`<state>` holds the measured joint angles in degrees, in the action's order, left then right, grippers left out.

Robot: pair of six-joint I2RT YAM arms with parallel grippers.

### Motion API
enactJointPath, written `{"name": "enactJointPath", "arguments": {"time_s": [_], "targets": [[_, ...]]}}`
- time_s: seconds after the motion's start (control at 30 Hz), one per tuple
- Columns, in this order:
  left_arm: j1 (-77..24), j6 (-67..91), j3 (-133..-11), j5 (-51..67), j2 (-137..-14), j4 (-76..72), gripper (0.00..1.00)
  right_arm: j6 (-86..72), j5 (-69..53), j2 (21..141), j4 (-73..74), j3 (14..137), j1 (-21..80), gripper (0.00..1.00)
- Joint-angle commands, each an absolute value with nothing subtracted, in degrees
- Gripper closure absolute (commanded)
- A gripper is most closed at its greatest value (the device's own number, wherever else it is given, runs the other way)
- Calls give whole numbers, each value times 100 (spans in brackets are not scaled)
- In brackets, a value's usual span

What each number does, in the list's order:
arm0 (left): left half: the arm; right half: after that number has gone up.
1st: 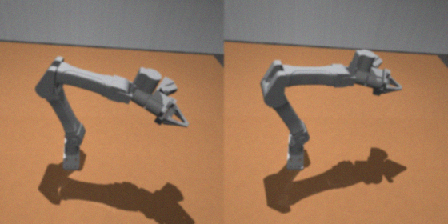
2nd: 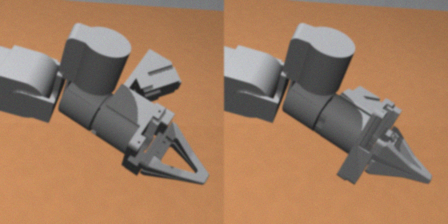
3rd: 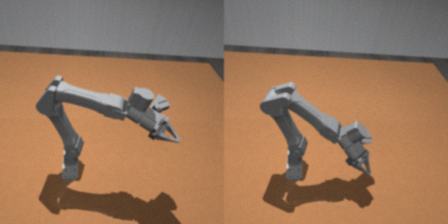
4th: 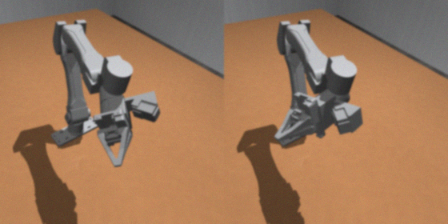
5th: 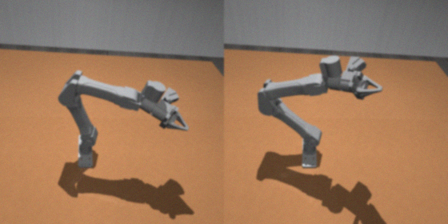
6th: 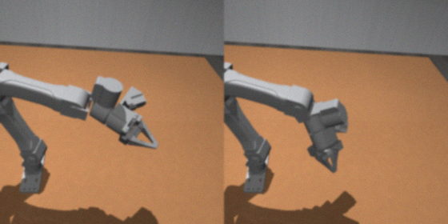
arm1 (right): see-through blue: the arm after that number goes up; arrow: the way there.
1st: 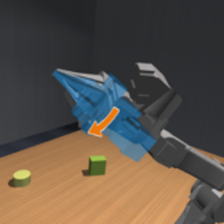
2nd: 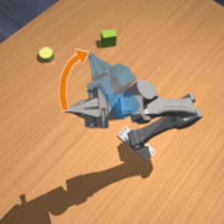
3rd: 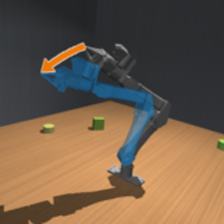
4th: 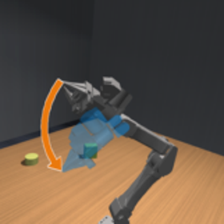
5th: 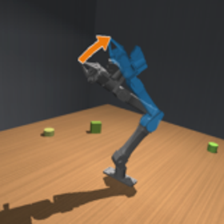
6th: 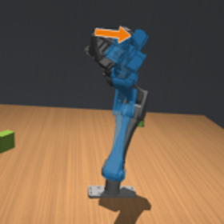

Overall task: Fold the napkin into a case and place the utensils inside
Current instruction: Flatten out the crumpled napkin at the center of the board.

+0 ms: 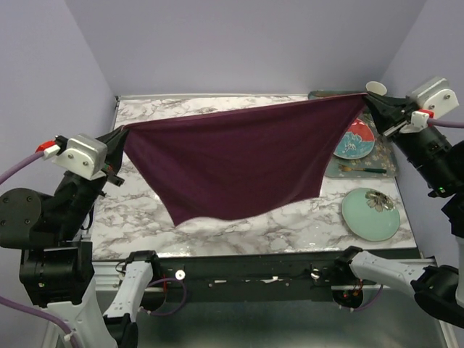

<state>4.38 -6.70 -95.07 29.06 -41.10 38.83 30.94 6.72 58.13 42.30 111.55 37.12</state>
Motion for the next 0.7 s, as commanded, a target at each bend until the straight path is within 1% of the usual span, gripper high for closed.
{"name": "enactJointPath", "arguments": {"time_s": [0.0, 0.17, 0.23, 0.3, 0.4, 0.53, 0.67], "targets": [[457, -352, -9738, 2383, -4666, 4262, 100, 3137, 1280, 6221, 4247, 10926, 3700, 99], [448, -334, -9247, 1970, -5201, 4131, 100, 3497, 2003, 6740, 3499, 10145, 3683, 99], [448, -404, -8992, 1785, -5439, 4087, 100, 3595, 2241, 7186, 3296, 10029, 3657, 99], [457, -422, -8686, 1364, -5808, 3938, 100, 3534, 2128, 7478, 3156, 9888, 3516, 99], [448, -606, -8124, 1222, -6239, 3350, 100, 3376, 1865, 8137, 2823, 9669, 3262, 99], [448, -764, -7516, 1423, -6872, 2472, 100, 3226, 1469, 9051, 2365, 9589, 2919, 99], [448, -888, -7076, 1556, -7889, 1392, 100, 2998, 1012, 10158, 2303, 9975, 2655, 99]]}}
